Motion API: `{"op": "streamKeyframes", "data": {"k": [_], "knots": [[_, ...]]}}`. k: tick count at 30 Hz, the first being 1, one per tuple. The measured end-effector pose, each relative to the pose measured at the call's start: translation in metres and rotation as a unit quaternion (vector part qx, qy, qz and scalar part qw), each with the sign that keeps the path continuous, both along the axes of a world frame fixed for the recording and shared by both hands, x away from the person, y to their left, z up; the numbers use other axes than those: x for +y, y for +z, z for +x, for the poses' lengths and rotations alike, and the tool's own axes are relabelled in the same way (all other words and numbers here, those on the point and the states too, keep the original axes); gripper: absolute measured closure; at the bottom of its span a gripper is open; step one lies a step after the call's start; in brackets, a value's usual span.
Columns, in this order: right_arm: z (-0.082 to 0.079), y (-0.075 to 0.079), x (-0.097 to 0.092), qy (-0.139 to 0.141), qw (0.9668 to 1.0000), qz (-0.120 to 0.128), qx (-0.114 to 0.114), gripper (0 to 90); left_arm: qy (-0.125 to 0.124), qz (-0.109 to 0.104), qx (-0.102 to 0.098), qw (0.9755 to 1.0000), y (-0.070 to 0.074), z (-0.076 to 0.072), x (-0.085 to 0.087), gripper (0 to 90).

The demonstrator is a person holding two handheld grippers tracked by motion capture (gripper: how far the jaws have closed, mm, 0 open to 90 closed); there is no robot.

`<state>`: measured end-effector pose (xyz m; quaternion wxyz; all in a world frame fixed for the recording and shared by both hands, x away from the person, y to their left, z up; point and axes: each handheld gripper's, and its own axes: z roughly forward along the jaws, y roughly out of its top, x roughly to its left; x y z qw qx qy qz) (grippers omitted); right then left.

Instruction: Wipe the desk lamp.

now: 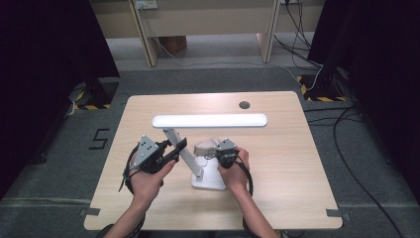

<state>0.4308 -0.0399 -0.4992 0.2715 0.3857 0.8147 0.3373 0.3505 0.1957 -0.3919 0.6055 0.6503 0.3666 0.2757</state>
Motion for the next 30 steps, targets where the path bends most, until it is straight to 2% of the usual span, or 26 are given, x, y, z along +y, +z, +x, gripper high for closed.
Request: {"op": "streamKeyframes", "data": {"k": [10, 12, 14, 17, 20, 22, 26, 30], "knots": [[0.004, -0.001, -0.020, -0.037, 0.9993, 0.000, 0.003, 84.2, -0.003, 0.001, 0.003, 1.0000, 0.001, -0.002, 0.000, 63.2], [0.008, 0.003, -0.018, -0.038, 0.9992, 0.006, -0.006, 84.1, -0.005, -0.004, 0.005, 1.0000, 0.001, -0.001, 0.000, 63.2], [0.011, 0.009, -0.010, -0.029, 0.9994, 0.017, -0.011, 84.0, -0.005, -0.005, 0.006, 1.0000, 0.001, -0.001, 0.000, 63.2], [0.019, 0.012, 0.008, 0.002, 0.9993, 0.035, -0.012, 83.8, -0.005, -0.005, 0.006, 1.0000, 0.001, -0.001, 0.000, 63.2], [0.027, 0.011, 0.026, 0.037, 0.9978, 0.054, 0.000, 83.7, -0.007, -0.005, 0.007, 0.9999, 0.001, -0.002, 0.001, 63.0], [0.031, 0.008, 0.033, 0.054, 0.9971, 0.053, 0.005, 83.7, -0.008, -0.005, 0.007, 0.9999, 0.001, -0.002, 0.001, 62.9], [0.034, 0.003, 0.041, 0.058, 0.9966, 0.054, 0.023, 83.7, -0.008, -0.005, 0.006, 0.9999, 0.001, -0.002, 0.000, 62.8], [0.034, 0.000, 0.039, 0.059, 0.9964, 0.057, 0.022, 83.6, -0.007, -0.001, 0.005, 1.0000, 0.001, -0.002, 0.000, 62.8]]}}
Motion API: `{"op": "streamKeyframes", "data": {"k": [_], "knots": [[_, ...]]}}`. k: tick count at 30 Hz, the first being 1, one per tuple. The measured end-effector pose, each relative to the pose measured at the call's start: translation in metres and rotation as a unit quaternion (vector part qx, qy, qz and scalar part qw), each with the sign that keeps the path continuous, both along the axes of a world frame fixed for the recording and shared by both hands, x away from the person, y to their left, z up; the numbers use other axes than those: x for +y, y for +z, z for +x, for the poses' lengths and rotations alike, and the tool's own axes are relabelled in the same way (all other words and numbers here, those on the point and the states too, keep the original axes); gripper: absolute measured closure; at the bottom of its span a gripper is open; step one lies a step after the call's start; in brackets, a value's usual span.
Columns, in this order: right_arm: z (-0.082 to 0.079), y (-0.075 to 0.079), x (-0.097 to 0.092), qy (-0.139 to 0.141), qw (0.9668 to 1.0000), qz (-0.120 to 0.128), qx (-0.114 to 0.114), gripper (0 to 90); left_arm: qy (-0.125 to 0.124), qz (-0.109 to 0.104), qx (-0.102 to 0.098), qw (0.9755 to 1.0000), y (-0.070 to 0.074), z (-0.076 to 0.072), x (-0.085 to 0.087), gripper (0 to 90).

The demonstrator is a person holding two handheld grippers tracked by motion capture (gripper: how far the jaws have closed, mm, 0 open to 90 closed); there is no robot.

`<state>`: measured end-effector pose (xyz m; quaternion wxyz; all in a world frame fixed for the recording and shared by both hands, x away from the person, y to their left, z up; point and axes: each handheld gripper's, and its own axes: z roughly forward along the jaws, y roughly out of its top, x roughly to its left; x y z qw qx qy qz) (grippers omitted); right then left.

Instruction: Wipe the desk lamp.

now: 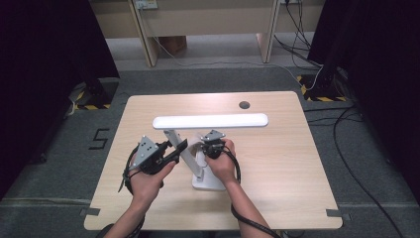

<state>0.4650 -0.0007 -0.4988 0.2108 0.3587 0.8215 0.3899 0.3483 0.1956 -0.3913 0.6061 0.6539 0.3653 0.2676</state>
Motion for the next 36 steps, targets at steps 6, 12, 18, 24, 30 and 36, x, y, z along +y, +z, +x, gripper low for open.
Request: {"op": "streamKeyframes", "data": {"k": [6, 12, 18, 24, 30, 36], "knots": [[-0.001, 0.000, -0.011, -0.019, 0.9997, -0.016, -0.005, 83.7, 0.000, -0.002, 0.000, 1.0000, 0.000, 0.000, -0.001, 62.9], [-0.001, -0.003, -0.024, -0.038, 0.9990, -0.025, -0.003, 83.7, 0.000, -0.003, 0.001, 1.0000, 0.000, 0.000, 0.000, 62.8], [0.000, -0.002, -0.038, -0.060, 0.9976, -0.035, 0.000, 83.7, 0.000, -0.003, 0.000, 1.0000, 0.000, 0.000, -0.001, 62.8], [0.002, -0.001, -0.058, -0.093, 0.9943, -0.051, 0.003, 83.6, 0.000, -0.004, 0.001, 1.0000, 0.000, 0.000, 0.000, 62.9], [0.003, 0.002, -0.084, -0.141, 0.9886, -0.052, -0.002, 83.4, 0.000, -0.003, 0.001, 1.0000, 0.000, 0.000, -0.001, 62.8], [0.003, 0.005, -0.111, -0.194, 0.9797, -0.051, -0.005, 83.5, 0.000, -0.003, 0.001, 1.0000, 0.000, 0.000, 0.000, 62.7]]}}
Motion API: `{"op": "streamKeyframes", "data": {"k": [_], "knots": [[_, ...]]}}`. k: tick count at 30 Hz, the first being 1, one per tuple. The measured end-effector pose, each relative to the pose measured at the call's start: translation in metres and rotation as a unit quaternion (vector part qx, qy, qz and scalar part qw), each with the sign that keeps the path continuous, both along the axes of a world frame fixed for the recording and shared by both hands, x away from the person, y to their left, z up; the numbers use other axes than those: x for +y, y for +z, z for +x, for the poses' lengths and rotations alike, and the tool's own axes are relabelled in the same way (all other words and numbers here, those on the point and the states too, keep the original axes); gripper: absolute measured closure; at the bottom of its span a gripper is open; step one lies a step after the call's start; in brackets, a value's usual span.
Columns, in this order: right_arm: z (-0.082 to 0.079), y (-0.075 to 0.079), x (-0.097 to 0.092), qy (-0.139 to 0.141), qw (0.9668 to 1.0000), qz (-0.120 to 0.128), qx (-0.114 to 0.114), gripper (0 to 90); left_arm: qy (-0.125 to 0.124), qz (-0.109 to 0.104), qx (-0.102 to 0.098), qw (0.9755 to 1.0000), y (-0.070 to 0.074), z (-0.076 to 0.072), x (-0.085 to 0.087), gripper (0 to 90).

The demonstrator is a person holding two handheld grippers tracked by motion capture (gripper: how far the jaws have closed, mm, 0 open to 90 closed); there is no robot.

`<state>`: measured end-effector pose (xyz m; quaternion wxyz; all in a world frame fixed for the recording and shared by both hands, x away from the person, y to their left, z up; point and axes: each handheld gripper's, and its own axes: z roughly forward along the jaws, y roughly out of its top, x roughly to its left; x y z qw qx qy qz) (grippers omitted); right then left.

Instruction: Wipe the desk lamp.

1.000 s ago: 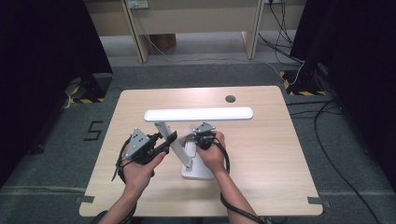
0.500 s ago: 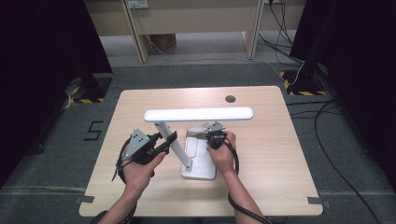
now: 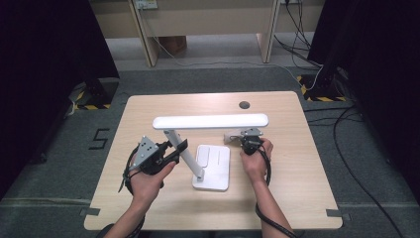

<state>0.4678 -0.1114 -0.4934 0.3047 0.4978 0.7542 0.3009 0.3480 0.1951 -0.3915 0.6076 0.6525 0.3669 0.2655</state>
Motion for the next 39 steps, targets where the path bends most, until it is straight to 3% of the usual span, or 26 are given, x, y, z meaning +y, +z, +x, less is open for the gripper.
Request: {"op": "streamKeyframes", "data": {"k": [8, 14, 17, 23, 28, 31, 35, 39], "knots": [[-0.002, 0.003, -0.030, -0.035, 0.9994, -0.007, -0.002, 83.4, 0.001, 0.000, 0.000, 1.0000, 0.000, 0.000, 0.000, 62.6], [-0.006, -0.002, -0.052, -0.087, 0.9959, -0.020, 0.009, 83.3, 0.001, 0.000, 0.000, 1.0000, 0.000, -0.001, 0.000, 62.5], [-0.007, -0.005, -0.059, -0.099, 0.9948, -0.019, 0.013, 82.4, 0.000, 0.000, 0.001, 1.0000, 0.000, -0.001, 0.000, 62.4], [-0.011, -0.011, -0.064, -0.096, 0.9952, -0.012, 0.018, 76.1, 0.000, -0.001, 0.001, 1.0000, -0.001, -0.001, 0.000, 62.1], [-0.017, -0.005, -0.073, -0.085, 0.9963, 0.013, 0.008, 56.5, -0.002, 0.001, 0.002, 1.0000, -0.001, -0.001, 0.000, 61.4], [-0.024, 0.003, -0.078, -0.079, 0.9965, 0.027, 0.007, 49.6, -0.003, 0.003, 0.001, 1.0000, -0.001, -0.001, 0.000, 61.0], [-0.034, 0.013, -0.081, -0.067, 0.9970, 0.038, 0.001, 46.4, -0.002, 0.004, 0.000, 1.0000, -0.001, -0.002, -0.001, 59.9], [-0.047, 0.022, -0.071, -0.040, 0.9985, 0.037, -0.008, 46.3, -0.002, 0.004, 0.001, 1.0000, -0.002, -0.002, 0.000, 59.9]]}}
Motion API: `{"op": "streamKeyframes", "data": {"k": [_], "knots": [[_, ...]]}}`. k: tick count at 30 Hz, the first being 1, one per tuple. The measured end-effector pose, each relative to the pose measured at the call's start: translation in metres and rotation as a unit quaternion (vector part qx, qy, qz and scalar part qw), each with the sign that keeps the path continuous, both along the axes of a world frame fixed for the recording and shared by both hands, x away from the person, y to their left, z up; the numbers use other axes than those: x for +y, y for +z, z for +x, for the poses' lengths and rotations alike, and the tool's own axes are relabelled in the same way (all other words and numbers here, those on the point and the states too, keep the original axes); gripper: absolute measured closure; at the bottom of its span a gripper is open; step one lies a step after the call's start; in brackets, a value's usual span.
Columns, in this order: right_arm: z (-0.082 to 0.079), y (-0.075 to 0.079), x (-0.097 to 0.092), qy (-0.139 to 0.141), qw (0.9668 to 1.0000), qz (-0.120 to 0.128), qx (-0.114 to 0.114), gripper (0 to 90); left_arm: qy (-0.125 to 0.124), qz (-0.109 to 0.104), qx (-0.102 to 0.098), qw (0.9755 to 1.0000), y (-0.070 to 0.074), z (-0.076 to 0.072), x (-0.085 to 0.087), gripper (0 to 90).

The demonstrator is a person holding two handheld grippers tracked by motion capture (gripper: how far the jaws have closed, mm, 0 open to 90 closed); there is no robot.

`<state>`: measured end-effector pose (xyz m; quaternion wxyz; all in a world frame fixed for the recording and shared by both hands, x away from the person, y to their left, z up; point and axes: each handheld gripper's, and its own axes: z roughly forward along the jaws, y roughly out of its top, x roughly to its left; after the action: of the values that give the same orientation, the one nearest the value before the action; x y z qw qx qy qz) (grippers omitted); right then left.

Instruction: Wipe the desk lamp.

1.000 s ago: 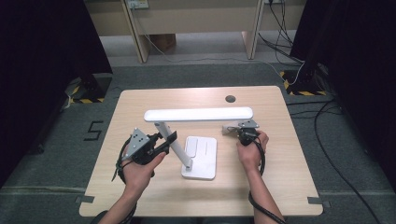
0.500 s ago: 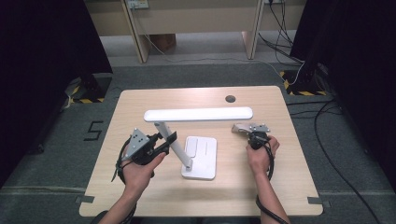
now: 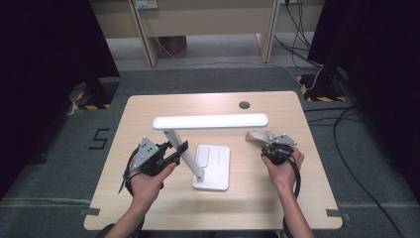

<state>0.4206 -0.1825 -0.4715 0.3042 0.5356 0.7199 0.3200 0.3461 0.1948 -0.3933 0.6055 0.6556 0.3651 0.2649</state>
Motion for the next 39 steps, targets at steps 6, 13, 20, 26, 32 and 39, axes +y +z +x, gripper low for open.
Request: {"op": "streamKeyframes", "data": {"k": [6, 13, 20, 26, 32, 39], "knots": [[-0.019, 0.007, 0.037, 0.059, 0.9980, 0.006, -0.022, 54.8, -0.002, 0.001, 0.002, 1.0000, -0.001, 0.000, 0.001, 60.1], [-0.018, -0.019, 0.080, 0.153, 0.9870, 0.027, 0.041, 79.0, -0.006, 0.006, 0.001, 1.0000, -0.001, 0.000, 0.002, 60.4], [-0.011, -0.034, 0.095, 0.164, 0.9843, 0.018, 0.061, 85.2, -0.008, 0.009, 0.000, 0.9999, -0.001, 0.000, 0.003, 61.7], [-0.007, -0.038, 0.098, 0.157, 0.9854, 0.026, 0.060, 84.9, -0.013, 0.012, 0.000, 0.9998, -0.001, -0.002, 0.003, 61.1], [-0.002, -0.039, 0.100, 0.156, 0.9858, 0.018, 0.059, 85.0, -0.016, 0.012, -0.002, 0.9998, -0.001, -0.005, 0.004, 60.5], [0.002, -0.040, 0.102, 0.154, 0.9859, 0.019, 0.061, 83.9, -0.017, 0.013, -0.002, 0.9998, -0.001, -0.008, 0.005, 59.7]]}}
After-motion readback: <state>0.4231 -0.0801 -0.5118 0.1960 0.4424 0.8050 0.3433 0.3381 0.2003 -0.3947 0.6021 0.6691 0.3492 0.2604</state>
